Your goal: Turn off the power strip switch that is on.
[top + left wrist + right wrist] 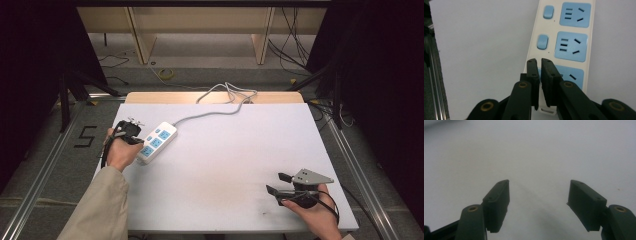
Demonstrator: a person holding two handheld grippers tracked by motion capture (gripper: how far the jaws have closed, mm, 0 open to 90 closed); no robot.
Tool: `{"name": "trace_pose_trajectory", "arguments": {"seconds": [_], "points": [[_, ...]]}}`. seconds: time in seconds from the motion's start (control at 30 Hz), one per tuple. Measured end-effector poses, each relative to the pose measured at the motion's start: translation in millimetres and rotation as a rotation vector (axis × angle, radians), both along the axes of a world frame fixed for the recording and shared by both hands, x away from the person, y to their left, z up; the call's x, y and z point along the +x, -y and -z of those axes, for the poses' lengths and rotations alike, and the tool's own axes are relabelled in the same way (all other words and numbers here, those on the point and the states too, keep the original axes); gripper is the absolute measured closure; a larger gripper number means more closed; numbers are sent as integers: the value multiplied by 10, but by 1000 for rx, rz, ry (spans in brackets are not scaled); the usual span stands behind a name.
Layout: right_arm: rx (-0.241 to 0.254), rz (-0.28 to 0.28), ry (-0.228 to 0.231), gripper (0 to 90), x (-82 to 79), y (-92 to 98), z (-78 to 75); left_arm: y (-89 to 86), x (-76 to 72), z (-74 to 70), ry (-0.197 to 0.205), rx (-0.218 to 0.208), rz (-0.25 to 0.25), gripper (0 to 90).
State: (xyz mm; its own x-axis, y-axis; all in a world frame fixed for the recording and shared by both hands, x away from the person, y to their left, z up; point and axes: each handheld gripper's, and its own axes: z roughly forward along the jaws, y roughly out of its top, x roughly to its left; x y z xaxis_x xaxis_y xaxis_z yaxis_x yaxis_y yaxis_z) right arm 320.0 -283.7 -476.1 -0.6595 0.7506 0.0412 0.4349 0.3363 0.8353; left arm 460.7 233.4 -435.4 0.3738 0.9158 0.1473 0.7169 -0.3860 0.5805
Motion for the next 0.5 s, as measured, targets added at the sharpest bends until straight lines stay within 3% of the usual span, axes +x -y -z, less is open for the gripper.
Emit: {"name": "trace_pose_trajectory", "arguments": {"seconds": [0.13, 0.2, 0.33, 0.5], "points": [[-1, 0, -2, 345, -2, -3, -1, -6, -123, -65, 67, -49, 23, 749], [0, -1, 0, 345, 0, -2, 1, 12, -202, -70, 84, -71, 70, 663], [-1, -2, -3, 345, -2, -8, 3, 49, -369, -64, 129, -123, 104, 525], [-1, -2, -5, 345, -2, -12, 5, 95, -583, -31, 157, -201, 131, 398]]}}
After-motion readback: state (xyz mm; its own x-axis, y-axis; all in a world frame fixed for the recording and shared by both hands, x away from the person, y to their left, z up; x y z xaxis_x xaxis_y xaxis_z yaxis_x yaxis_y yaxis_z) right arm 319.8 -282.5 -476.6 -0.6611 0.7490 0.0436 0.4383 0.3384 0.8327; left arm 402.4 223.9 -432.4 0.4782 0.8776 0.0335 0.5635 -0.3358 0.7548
